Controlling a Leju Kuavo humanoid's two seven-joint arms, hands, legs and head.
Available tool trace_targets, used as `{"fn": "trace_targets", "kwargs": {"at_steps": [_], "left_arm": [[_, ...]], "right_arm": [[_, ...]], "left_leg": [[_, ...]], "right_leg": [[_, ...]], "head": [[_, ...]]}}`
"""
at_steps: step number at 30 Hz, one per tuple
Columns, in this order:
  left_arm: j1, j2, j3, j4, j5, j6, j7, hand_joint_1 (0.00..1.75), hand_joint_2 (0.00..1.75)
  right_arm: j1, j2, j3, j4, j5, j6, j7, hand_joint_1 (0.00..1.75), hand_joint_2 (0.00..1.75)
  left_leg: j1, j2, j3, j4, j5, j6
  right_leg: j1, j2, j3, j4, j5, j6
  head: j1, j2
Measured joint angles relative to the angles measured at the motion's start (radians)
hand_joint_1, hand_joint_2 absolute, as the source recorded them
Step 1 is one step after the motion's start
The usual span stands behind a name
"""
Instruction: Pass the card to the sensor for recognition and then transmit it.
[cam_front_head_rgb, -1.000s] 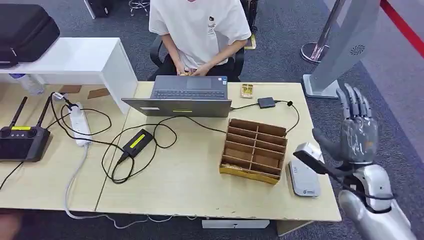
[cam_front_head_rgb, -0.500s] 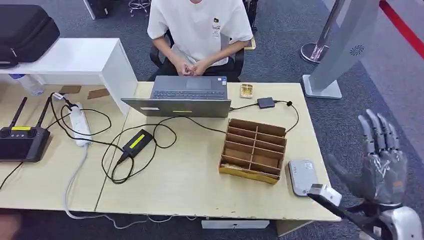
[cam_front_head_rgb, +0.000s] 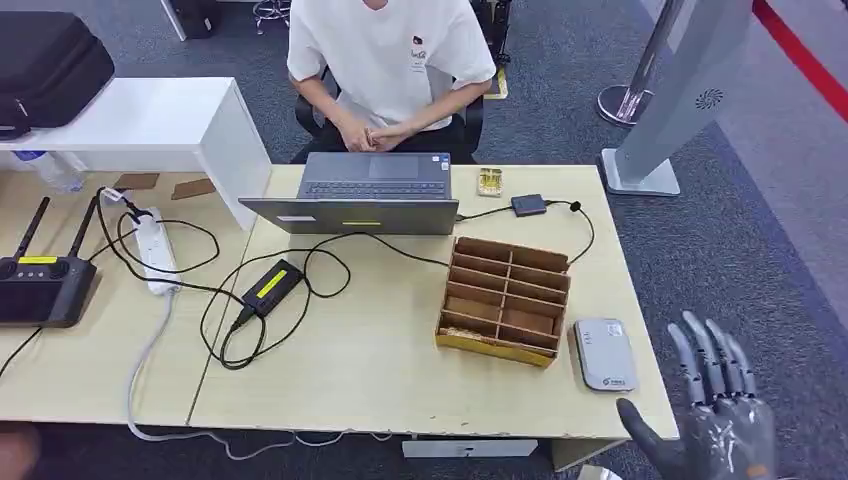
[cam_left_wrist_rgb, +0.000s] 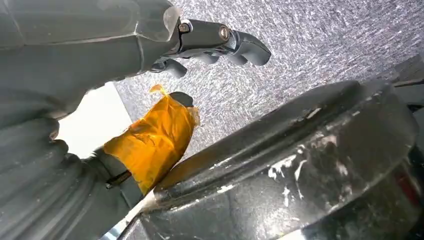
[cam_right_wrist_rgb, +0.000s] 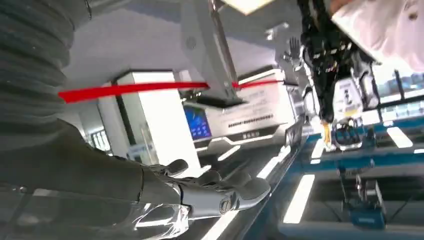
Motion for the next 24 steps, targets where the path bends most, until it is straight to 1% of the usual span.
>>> {"fn": "trace_targets", "kwargs": {"at_steps": [5,11,16,20,23,24], "left_arm": [[-0.002,-0.002,0.000,0.000,-0.002,0.000,0.014,0.00,1.75],[-0.004,-0.003,0.000,0.000,-0.014,0.000,0.018,0.00,1.75],[-0.005,-0.003,-0.001,0.000,-0.021,0.000,0.016,0.00,1.75],[-0.005,-0.002,-0.003,0.000,-0.029,0.000,0.006,0.00,1.75],[-0.004,0.000,-0.018,0.000,-0.044,0.019,-0.024,0.00,1.75],[-0.004,0.000,-0.023,0.000,-0.054,0.032,-0.044,0.00,1.75]], "right_arm": [[-0.039,0.008,0.106,0.067,0.004,-0.002,0.018,0.00,1.75],[-0.105,0.026,0.201,0.164,-0.007,-0.003,0.030,0.00,1.75],[-0.154,0.045,0.244,0.231,-0.023,-0.003,0.031,0.00,1.75],[-0.189,0.063,0.259,0.279,-0.034,-0.003,0.019,0.00,1.75],[-0.218,0.081,0.265,0.320,-0.039,-0.002,0.007,0.00,1.75],[-0.225,0.089,0.266,0.336,-0.044,-0.003,0.004,0.00,1.75]], "left_leg": [[0.000,0.000,0.000,0.000,0.000,0.000],[0.000,0.000,0.000,0.000,0.000,0.000],[0.000,0.000,0.000,0.000,0.000,0.000],[0.000,0.000,0.000,0.000,0.000,0.000],[0.000,0.000,0.000,0.000,0.000,0.000],[0.000,0.000,0.000,0.000,0.000,0.000]], "right_leg": [[0.000,0.000,0.000,0.000,0.000,0.000],[0.000,0.000,0.000,0.000,0.000,0.000],[0.000,0.000,0.000,0.000,0.000,0.000],[0.000,0.000,0.000,0.000,0.000,-0.001],[0.000,0.000,0.000,0.000,0.000,-0.001],[0.000,0.000,0.000,0.000,0.000,-0.001]], "head": [[0.000,0.000],[0.000,0.000],[0.000,0.000],[0.000,0.000],[0.000,0.000],[0.000,0.000]]}}
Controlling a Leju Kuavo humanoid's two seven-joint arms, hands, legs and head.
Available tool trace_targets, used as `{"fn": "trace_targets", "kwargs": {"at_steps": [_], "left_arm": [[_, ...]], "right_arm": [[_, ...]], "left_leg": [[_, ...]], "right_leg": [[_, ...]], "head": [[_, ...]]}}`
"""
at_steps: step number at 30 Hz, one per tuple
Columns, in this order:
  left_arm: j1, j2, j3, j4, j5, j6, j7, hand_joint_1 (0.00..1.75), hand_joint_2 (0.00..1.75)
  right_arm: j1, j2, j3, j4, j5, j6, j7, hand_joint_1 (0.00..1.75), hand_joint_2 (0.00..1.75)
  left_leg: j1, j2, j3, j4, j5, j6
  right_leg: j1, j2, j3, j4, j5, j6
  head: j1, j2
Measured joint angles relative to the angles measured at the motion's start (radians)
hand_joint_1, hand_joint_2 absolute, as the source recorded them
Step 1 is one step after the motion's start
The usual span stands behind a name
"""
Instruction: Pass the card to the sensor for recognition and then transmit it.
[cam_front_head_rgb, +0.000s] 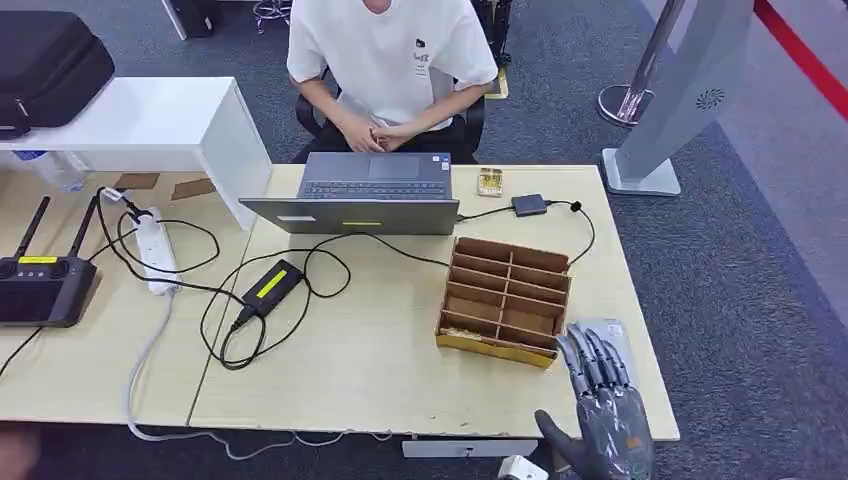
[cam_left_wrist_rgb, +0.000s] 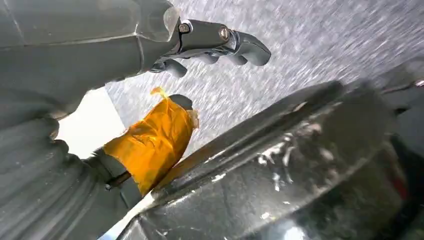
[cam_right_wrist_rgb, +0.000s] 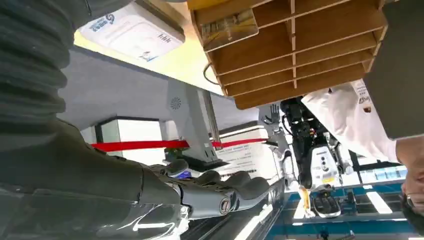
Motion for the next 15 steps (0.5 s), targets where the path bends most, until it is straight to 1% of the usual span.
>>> {"fn": "trace_targets", "kwargs": {"at_steps": [3,6,9,15], "left_arm": [[-0.001,0.001,-0.011,0.000,-0.015,0.023,-0.042,0.00,1.75],[-0.001,0.003,-0.026,0.000,-0.021,0.030,-0.061,0.00,1.75],[-0.002,0.005,-0.032,0.000,-0.027,0.026,-0.065,0.00,1.75],[-0.002,0.005,-0.034,0.000,-0.028,0.025,-0.066,0.00,1.75]], "right_arm": [[-0.020,0.020,0.000,0.039,-0.011,-0.001,-0.016,0.00,1.75],[-0.037,0.041,-0.001,0.076,-0.020,-0.005,-0.040,0.00,1.75],[-0.061,0.064,-0.007,0.113,-0.022,-0.004,-0.061,0.00,1.75],[-0.063,0.066,-0.008,0.117,-0.022,-0.004,-0.063,0.00,1.75]], "left_leg": [[0.000,0.000,0.000,0.000,0.000,0.000],[0.000,0.000,0.000,0.000,0.000,0.000],[0.000,0.000,0.000,0.000,0.000,0.000],[0.000,0.000,0.000,0.000,0.000,0.000]], "right_leg": [[0.000,0.000,0.000,0.000,0.000,0.000],[0.000,0.000,0.000,0.000,0.000,0.000],[0.000,0.000,0.000,0.000,0.000,0.000],[0.000,0.000,0.000,0.000,0.000,0.000]], "head": [[0.000,0.000],[0.000,0.000],[0.000,0.000],[0.000,0.000]]}}
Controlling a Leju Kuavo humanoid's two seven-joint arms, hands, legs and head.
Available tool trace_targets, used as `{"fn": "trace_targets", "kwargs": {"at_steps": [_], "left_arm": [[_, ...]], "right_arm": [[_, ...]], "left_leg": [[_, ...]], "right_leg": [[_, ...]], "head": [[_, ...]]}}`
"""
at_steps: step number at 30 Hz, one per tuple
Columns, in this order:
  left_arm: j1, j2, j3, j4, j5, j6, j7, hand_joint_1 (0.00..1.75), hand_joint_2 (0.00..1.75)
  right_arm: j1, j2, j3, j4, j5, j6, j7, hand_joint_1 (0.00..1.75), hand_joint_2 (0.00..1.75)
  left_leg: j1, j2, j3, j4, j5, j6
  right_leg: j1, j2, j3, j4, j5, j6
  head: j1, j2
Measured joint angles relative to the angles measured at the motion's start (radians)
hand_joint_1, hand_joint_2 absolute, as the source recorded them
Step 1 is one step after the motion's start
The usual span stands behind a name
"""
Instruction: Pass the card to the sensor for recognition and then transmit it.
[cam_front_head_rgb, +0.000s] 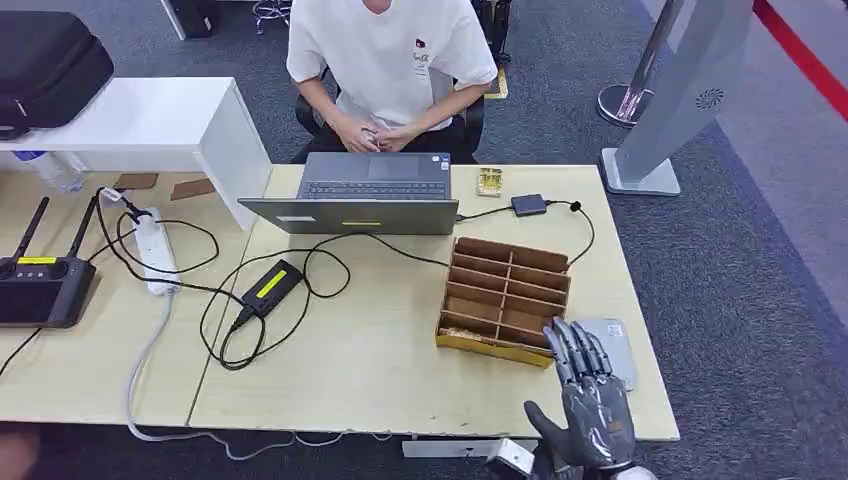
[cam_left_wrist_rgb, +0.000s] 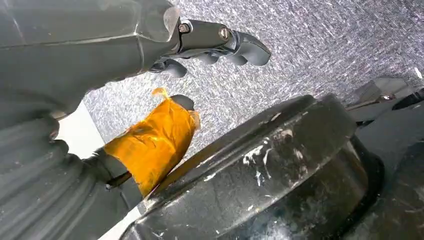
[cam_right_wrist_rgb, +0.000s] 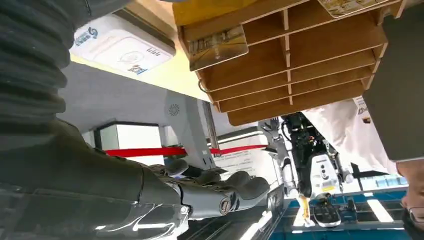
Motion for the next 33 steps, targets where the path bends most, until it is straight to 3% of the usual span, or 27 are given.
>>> {"fn": "trace_targets", "kwargs": {"at_steps": [4,7,8,9,10,22,33], "left_arm": [[-0.003,0.002,-0.016,0.000,-0.002,-0.011,-0.002,0.00,1.75],[-0.011,0.005,-0.039,0.000,0.001,-0.047,0.002,0.00,1.75],[-0.011,0.005,-0.039,0.000,0.001,-0.048,0.002,0.00,0.00],[-0.011,0.006,-0.040,0.000,0.001,-0.049,0.002,0.00,0.00],[-0.010,0.007,-0.041,0.001,0.001,-0.050,0.003,0.00,1.75],[-0.012,0.008,-0.045,0.001,0.016,-0.071,0.002,0.00,1.75],[-0.012,0.008,-0.045,0.001,0.025,-0.076,0.003,0.00,1.75]], "right_arm": [[-0.024,0.024,-0.011,0.035,-0.002,0.002,-0.019,0.00,1.75],[-0.128,0.115,-0.042,0.168,-0.027,0.013,-0.082,0.00,1.75],[-0.136,0.123,-0.044,0.181,-0.028,0.013,-0.085,0.00,1.75],[-0.144,0.132,-0.047,0.194,-0.030,0.013,-0.089,0.00,1.75],[-0.149,0.137,-0.048,0.202,-0.030,0.013,-0.090,0.00,1.75],[-0.174,0.179,-0.078,0.293,-0.045,0.016,-0.117,0.00,1.75],[-0.172,0.185,-0.106,0.346,-0.051,0.009,-0.122,0.00,1.75]], "left_leg": [[0.000,0.000,0.000,0.000,0.000,0.000],[0.000,0.001,0.000,0.000,0.001,-0.001],[0.000,0.001,0.000,0.000,0.002,-0.001],[0.000,0.001,0.000,0.000,0.002,-0.001],[0.000,0.001,0.000,0.000,0.002,-0.001],[0.000,0.000,0.000,0.000,0.002,-0.001],[0.000,0.000,0.000,0.000,0.002,-0.001]], "right_leg": [[0.000,0.000,0.000,0.000,0.000,0.000],[0.000,0.001,0.000,0.000,0.001,-0.001],[0.000,0.001,0.000,0.001,0.001,-0.001],[0.000,0.001,0.000,0.001,0.001,-0.001],[0.000,0.001,0.000,0.001,0.001,-0.001],[0.000,0.000,0.000,0.001,0.001,-0.001],[0.000,0.001,0.000,0.000,0.001,-0.001]], "head": [[0.000,0.000],[0.000,0.000],[0.000,0.000],[0.000,0.000],[0.000,0.000],[0.000,0.000],[0.000,0.000]]}}
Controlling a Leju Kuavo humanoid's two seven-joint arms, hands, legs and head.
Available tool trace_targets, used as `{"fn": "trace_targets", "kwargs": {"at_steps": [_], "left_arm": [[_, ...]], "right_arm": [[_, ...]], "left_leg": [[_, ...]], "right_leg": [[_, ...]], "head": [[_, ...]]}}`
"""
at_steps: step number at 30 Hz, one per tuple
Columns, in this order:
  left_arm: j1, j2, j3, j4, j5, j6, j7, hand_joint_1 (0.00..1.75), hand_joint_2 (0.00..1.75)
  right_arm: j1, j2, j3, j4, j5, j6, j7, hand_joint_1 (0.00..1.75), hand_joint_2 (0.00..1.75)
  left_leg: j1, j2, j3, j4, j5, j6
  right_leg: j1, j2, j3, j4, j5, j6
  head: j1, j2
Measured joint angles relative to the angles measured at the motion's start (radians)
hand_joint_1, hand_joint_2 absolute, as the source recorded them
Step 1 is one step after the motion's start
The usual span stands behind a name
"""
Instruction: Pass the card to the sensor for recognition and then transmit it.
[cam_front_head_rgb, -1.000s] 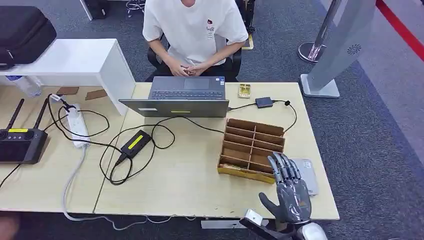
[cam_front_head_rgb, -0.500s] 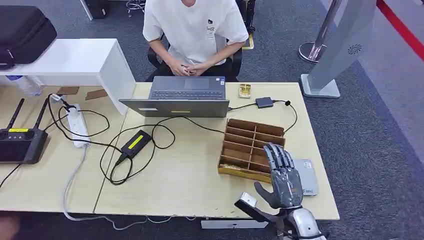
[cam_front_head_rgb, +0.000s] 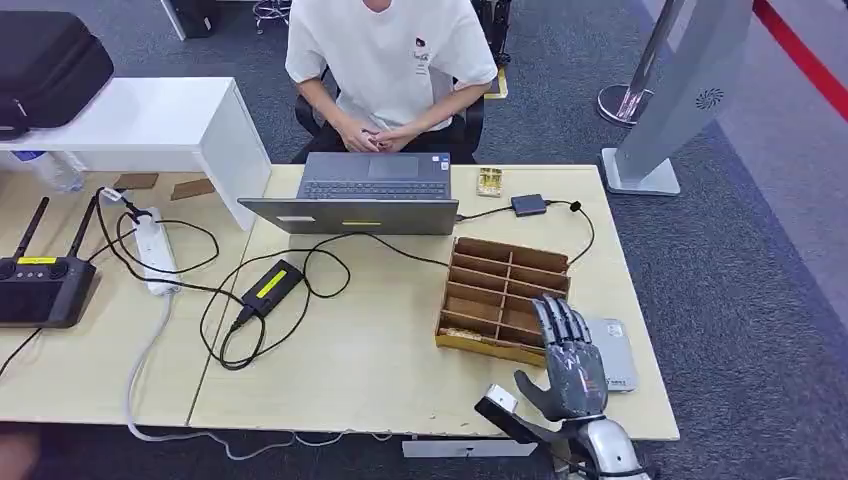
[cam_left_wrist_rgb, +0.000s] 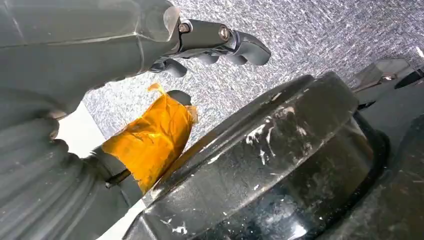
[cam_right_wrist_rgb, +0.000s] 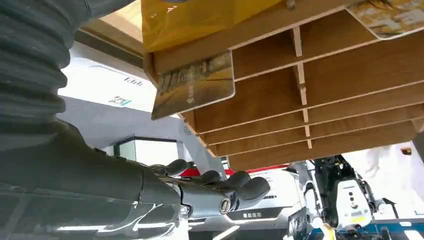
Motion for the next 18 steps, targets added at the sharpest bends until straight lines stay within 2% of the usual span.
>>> {"fn": "trace_targets", "kwargs": {"at_steps": [18], "left_arm": [[0.000,0.000,-0.002,0.000,0.006,0.000,0.000,0.00,1.75]], "right_arm": [[0.014,0.003,-0.011,0.005,0.000,-0.002,0.000,0.00,1.75]], "left_leg": [[0.000,0.000,0.000,0.000,0.000,0.000]], "right_leg": [[0.000,0.000,0.000,0.000,0.000,0.000]], "head": [[0.000,0.000]]}}
